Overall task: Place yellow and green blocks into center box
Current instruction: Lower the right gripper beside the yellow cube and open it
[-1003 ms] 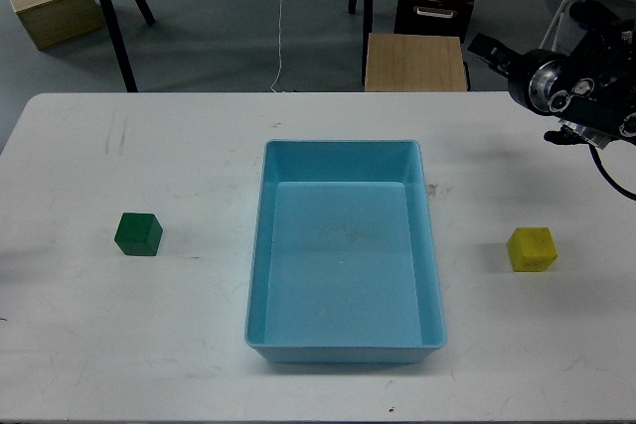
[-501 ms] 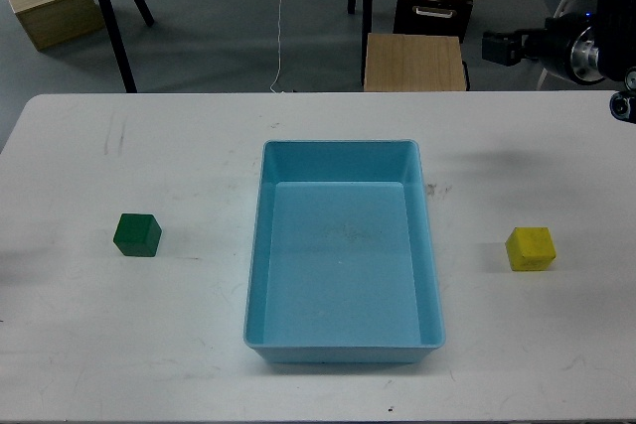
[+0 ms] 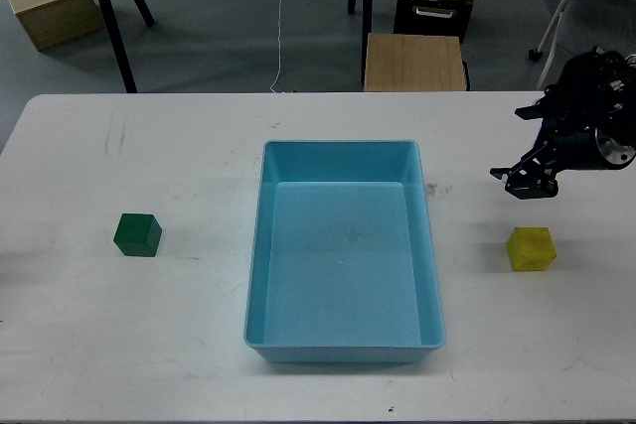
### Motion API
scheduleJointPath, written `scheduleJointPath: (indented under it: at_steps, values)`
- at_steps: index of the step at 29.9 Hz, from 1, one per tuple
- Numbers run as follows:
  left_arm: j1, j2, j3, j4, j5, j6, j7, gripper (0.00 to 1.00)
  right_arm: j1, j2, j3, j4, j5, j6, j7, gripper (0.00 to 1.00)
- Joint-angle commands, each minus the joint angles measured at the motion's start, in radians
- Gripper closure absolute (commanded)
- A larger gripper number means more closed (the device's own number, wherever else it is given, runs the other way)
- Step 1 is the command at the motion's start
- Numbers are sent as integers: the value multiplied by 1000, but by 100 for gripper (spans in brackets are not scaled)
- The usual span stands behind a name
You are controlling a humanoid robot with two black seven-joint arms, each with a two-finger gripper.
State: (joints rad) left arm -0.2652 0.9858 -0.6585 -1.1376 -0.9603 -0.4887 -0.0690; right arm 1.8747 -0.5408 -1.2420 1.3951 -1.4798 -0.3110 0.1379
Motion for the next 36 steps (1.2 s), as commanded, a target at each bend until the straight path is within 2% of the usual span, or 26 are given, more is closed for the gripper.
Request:
scheduleJointPath:
  at_steps: [1, 4, 7, 11, 17, 20, 25, 36]
  values:
    - [4, 1, -1, 1, 0, 0, 0, 0, 17, -97, -2, 70, -7, 3, 0, 1]
    - [7, -1, 0, -1, 2, 0, 0, 0, 47, -177, -36, 119, -55, 4, 22, 1]
    - [7, -3, 0, 1, 2, 0, -2, 0, 98, -208, -117, 139, -172, -3, 54, 1]
    - [7, -7, 0, 1, 2, 0, 0, 0, 124, -231, -160, 140, -244, -22, 55, 1]
    - [7, -7, 0, 2, 3, 0, -2, 0, 123, -257, -157, 125, -264, -154, 54, 1]
    - [7, -7, 0, 2, 3, 0, -2, 0, 118, -255, -152, 125, -243, -157, 43, 1]
    - [7, -9, 0, 2, 3, 0, -2, 0, 106, -258, -152, 128, -154, -155, 45, 1]
    - [7, -9, 0, 2, 5, 0, -2, 0, 60, -258, -91, 134, 319, -131, 46, 1]
